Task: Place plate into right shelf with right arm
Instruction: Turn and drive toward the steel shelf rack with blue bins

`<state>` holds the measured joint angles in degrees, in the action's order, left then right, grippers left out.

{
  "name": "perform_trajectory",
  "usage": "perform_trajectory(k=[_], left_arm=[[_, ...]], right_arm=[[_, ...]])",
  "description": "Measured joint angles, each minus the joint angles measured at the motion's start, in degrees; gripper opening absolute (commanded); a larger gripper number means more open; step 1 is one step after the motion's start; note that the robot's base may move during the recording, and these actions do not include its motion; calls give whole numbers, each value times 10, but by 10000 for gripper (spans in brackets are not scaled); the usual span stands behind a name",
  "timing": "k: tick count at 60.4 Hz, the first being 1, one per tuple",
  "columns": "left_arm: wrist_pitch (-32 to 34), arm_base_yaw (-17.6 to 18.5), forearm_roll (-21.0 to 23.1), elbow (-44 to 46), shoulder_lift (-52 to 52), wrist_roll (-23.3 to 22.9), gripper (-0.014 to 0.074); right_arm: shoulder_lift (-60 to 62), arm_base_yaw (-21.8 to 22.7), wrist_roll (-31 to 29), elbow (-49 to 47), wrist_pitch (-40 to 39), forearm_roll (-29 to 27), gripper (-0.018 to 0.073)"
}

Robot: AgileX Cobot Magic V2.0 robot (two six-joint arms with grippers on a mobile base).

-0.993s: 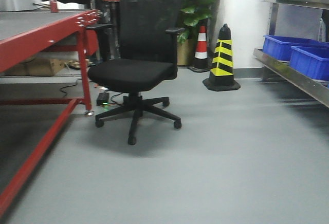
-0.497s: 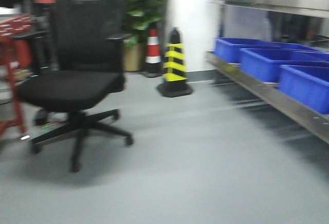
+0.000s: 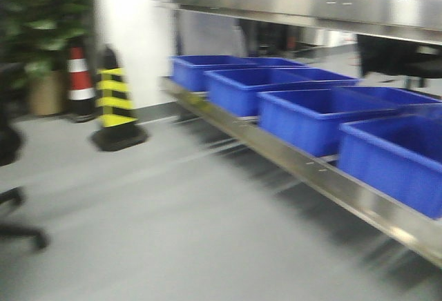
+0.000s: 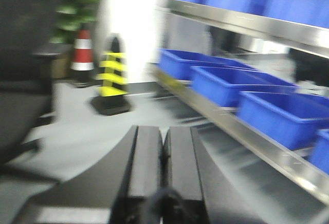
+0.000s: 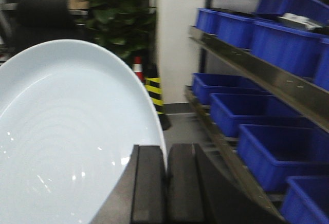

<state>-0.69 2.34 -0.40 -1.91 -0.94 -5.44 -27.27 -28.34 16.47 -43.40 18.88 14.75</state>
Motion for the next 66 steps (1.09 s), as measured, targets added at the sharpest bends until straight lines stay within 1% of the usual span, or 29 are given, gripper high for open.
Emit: perform_trajectory(k=[66], left_arm=[[0,0,0,0,0,0,-47]], right_arm=[[0,0,0,0,0,0,63]])
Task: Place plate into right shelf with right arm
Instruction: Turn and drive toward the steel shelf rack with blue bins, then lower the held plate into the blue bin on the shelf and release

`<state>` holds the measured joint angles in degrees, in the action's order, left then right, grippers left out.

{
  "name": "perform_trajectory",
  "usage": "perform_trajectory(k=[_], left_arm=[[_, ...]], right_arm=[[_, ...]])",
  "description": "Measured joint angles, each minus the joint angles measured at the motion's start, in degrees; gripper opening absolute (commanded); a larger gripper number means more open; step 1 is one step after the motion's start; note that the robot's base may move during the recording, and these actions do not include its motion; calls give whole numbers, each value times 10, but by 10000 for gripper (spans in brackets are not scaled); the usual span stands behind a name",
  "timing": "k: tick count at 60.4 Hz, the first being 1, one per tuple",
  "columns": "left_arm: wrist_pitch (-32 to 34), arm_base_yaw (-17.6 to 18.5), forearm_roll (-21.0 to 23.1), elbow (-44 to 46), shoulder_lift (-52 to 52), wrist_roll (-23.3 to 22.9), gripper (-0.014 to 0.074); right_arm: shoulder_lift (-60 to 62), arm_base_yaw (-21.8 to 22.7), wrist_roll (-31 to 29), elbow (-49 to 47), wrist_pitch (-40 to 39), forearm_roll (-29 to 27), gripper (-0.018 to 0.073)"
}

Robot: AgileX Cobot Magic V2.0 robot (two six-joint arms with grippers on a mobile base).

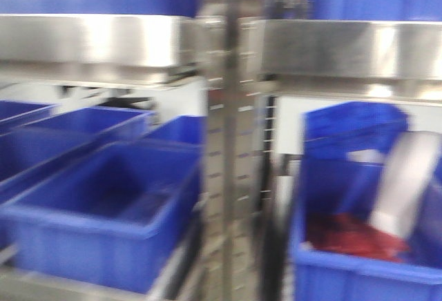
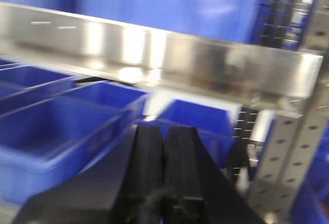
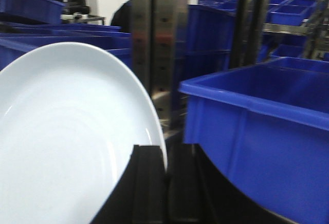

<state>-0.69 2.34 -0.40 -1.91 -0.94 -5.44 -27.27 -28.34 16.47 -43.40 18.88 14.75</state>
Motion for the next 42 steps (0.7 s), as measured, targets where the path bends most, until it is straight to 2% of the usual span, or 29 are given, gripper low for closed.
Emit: perform_trajectory(k=[42], left_arm=[[0,0,0,0,0,0,-47]], right_arm=[[0,0,0,0,0,0,63]])
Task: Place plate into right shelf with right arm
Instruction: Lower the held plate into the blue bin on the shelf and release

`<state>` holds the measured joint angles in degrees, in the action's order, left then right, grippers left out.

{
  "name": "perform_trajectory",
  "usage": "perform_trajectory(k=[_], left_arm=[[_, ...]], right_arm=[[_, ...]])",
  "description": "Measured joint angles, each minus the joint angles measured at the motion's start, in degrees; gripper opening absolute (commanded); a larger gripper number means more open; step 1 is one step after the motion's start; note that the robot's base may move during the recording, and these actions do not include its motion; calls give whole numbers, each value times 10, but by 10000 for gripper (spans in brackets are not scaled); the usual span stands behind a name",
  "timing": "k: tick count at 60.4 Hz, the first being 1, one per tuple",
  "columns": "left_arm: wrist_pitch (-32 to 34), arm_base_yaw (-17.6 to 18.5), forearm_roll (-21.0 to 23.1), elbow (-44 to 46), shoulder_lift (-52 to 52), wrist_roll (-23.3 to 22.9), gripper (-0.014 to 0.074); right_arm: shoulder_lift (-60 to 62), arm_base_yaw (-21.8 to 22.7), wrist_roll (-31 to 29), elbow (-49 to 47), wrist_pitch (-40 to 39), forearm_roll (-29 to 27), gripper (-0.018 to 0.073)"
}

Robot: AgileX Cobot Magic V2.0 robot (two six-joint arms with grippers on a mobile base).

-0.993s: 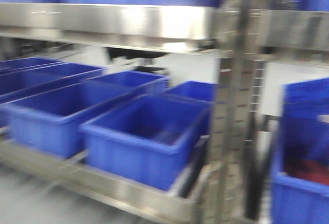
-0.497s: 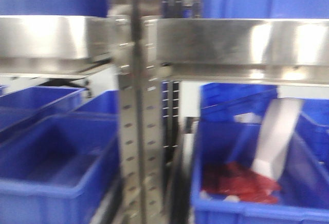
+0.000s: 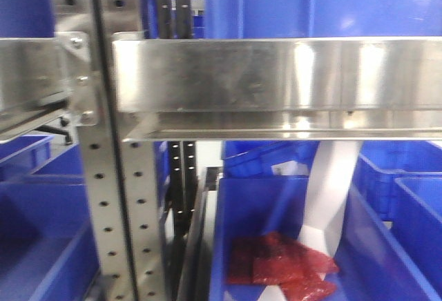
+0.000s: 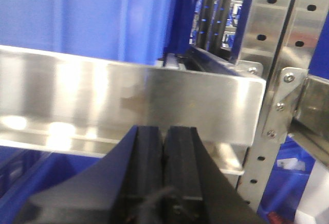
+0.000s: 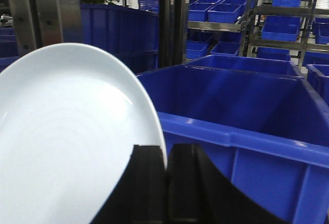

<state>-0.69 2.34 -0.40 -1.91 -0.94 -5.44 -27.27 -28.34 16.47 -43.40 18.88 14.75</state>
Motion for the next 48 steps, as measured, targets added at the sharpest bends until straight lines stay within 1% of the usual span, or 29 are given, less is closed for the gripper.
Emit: perform_trajectory(k=[34,43,48], left_arm=[[0,0,0,0,0,0,-47],[0,0,0,0,0,0,-47],[0,0,0,0,0,0,-47]], right_arm=[[0,0,0,0,0,0,63],[-1,0,0,-1,-34,0,56],[-16,0,0,-21,-45,0,56]])
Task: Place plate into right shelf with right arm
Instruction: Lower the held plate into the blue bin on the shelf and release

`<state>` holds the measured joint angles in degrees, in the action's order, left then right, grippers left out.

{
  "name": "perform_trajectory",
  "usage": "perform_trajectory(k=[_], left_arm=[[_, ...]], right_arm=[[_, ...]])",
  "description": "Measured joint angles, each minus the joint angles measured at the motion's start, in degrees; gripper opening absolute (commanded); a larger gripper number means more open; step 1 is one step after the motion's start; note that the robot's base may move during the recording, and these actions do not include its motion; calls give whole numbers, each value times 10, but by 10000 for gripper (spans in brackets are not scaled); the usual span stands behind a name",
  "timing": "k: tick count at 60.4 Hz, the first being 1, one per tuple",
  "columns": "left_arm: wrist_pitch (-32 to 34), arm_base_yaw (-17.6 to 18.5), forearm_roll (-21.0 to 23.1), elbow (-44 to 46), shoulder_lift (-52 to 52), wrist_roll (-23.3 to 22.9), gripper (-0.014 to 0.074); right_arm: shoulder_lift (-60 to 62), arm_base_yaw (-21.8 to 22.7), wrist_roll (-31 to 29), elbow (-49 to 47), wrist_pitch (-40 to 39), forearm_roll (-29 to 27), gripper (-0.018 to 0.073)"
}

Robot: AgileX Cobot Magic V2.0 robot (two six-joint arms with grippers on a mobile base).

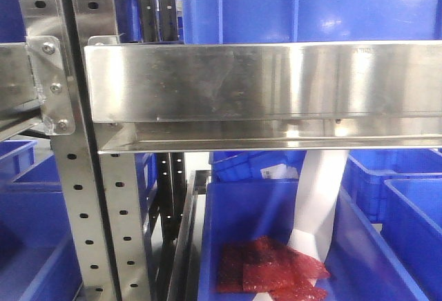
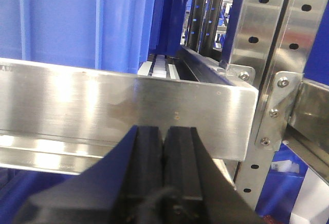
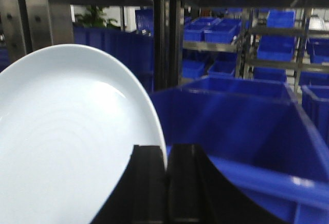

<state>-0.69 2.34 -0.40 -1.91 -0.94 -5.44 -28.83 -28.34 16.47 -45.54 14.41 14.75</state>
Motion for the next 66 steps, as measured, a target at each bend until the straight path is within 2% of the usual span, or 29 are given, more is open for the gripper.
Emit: perform_trajectory(k=[21,28,37,49,66], left_arm=[[0,0,0,0,0,0,-47],[0,0,0,0,0,0,-47],[0,0,0,0,0,0,-47],[0,0,0,0,0,0,-47],[0,0,0,0,0,0,-47]], right_arm=[[-205,7,0,-238,-9,0,56],[-286,35,0,-314,9,0,56],[-375,100,0,-395,39,0,56],[-474,169,-1,-438,42,2,56],[-613,179,-1,-438,40,3,56]])
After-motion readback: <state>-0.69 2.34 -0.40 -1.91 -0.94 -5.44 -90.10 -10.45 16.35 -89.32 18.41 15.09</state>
